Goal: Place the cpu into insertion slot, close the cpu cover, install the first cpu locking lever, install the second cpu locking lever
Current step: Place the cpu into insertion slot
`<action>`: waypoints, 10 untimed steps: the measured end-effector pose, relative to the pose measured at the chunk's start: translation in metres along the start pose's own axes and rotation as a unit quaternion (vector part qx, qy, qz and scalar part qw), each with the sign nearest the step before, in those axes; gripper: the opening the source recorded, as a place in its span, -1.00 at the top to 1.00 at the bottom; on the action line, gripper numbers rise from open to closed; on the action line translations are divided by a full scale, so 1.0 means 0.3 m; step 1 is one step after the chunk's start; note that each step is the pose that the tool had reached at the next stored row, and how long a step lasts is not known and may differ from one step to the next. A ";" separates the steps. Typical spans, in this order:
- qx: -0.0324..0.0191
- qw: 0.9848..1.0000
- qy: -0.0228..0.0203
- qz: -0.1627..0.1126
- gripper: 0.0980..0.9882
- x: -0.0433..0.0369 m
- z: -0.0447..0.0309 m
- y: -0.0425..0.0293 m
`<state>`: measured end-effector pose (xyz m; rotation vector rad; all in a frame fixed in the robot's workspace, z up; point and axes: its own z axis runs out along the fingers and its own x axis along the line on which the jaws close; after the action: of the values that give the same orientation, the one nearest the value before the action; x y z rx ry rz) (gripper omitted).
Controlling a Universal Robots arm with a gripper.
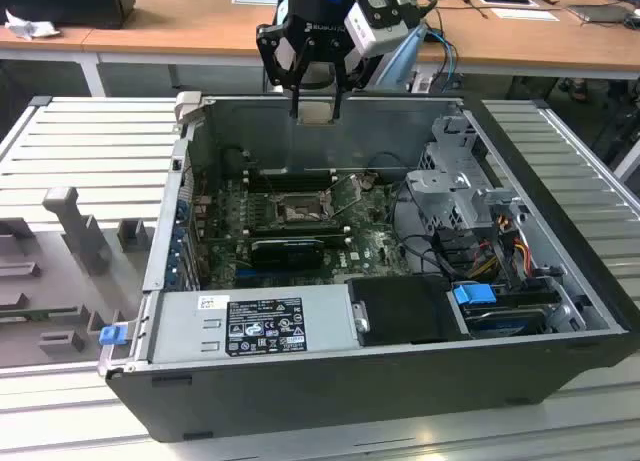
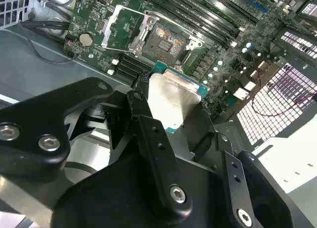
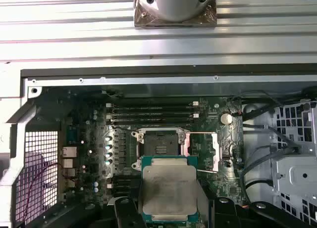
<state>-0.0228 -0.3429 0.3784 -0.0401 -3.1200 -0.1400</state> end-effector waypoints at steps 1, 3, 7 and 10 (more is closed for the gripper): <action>0.000 1.000 0.000 0.003 0.04 0.000 0.000 0.000; 0.000 1.000 -0.002 0.020 0.04 0.000 0.000 0.000; 0.000 1.000 -0.002 0.021 0.04 0.000 0.003 0.000; 0.000 1.000 -0.002 0.022 0.04 0.000 0.003 0.000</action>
<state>-0.0228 -0.3429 0.3775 -0.1082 -3.1197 -0.1406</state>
